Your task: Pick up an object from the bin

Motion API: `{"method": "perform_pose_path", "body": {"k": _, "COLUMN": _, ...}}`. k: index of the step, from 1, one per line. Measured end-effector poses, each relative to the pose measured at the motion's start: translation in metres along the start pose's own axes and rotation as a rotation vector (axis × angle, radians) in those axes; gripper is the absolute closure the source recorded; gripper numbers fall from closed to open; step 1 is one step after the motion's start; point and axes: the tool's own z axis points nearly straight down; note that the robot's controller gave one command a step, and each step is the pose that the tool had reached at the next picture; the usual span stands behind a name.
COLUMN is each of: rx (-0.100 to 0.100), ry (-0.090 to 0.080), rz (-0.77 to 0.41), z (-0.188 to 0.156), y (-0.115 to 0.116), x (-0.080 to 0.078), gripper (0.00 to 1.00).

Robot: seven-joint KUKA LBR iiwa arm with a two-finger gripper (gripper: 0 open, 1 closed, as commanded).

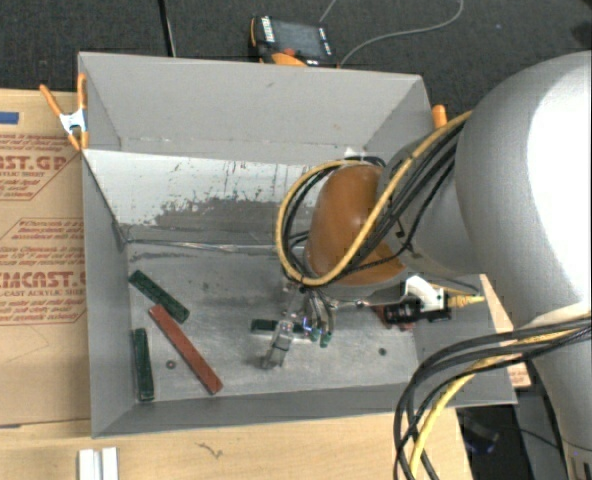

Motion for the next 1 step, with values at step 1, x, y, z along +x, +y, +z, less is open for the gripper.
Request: {"method": "perform_pose_path", "body": {"k": 1, "rx": 0.000, "ry": 0.001, "rz": 0.000, "z": -0.0007, "y": -0.0001, "x": 0.0004, "gripper": 1.00}}
